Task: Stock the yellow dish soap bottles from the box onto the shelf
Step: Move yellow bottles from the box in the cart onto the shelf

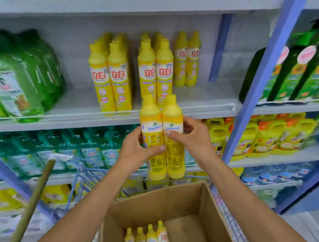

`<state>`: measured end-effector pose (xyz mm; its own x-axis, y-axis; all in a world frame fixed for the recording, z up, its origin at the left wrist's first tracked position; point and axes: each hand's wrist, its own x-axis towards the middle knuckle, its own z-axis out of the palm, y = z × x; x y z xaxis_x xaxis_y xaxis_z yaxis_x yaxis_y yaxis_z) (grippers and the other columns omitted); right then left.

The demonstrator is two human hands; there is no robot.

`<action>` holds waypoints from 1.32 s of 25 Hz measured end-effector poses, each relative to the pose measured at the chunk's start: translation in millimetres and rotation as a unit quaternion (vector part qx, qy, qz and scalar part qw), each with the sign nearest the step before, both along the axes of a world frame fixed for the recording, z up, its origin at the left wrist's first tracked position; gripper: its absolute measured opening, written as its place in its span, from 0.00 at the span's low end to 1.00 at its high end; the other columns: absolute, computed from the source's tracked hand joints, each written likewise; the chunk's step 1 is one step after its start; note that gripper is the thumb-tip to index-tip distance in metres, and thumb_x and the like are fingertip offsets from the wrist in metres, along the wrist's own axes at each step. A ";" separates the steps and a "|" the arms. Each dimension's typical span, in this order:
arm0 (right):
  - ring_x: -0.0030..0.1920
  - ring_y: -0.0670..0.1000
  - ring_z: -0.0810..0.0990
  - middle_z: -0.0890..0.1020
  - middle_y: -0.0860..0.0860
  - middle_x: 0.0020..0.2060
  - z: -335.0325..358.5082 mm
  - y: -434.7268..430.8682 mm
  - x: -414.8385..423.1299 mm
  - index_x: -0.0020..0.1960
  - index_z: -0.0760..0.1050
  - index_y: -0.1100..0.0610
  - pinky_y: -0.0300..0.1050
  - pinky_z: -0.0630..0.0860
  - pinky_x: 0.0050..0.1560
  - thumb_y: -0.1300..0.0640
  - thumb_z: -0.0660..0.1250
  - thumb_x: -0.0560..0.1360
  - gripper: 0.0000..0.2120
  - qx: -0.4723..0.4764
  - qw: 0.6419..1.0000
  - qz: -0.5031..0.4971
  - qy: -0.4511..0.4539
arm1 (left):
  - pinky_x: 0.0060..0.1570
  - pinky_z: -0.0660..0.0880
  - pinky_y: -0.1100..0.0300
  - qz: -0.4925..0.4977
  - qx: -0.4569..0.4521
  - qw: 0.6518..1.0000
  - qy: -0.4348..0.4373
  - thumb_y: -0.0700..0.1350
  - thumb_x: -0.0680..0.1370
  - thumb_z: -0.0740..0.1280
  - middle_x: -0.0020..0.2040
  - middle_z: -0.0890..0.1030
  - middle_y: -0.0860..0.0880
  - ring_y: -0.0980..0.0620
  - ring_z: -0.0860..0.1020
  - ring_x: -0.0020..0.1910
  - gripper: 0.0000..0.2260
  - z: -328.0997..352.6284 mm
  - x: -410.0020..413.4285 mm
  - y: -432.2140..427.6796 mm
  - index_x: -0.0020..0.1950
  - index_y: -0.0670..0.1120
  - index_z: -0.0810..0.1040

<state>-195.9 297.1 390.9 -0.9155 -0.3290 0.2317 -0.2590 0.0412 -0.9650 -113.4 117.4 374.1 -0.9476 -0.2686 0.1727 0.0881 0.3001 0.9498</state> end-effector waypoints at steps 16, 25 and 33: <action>0.52 0.51 0.87 0.87 0.50 0.51 132.9 64.8 -153.0 0.59 0.82 0.55 0.57 0.83 0.55 0.57 0.80 0.70 0.18 -0.095 0.993 -0.004 0.075 | 0.51 0.80 0.63 0.017 -0.024 0.991 0.127 0.39 0.67 0.81 0.54 0.85 0.51 0.57 0.84 0.53 0.26 138.9 -169.3 75.5 0.63 0.44 0.79; 0.48 0.50 0.87 0.88 0.50 0.47 94.7 59.3 -233.2 0.56 0.82 0.56 0.56 0.83 0.53 0.60 0.80 0.69 0.17 -0.075 0.995 -0.041 0.049 | 0.50 0.82 0.55 0.088 0.036 0.991 0.092 0.34 0.66 0.80 0.52 0.86 0.47 0.52 0.85 0.51 0.25 100.4 -252.2 92.7 0.61 0.41 0.79; 0.55 0.48 0.85 0.87 0.49 0.53 65.2 53.3 -240.2 0.65 0.78 0.57 0.42 0.82 0.53 0.63 0.77 0.73 0.21 -0.083 0.996 0.000 0.040 | 0.50 0.80 0.62 0.066 0.081 0.991 0.082 0.37 0.70 0.79 0.54 0.86 0.51 0.55 0.84 0.53 0.24 57.6 -251.4 87.1 0.64 0.46 0.78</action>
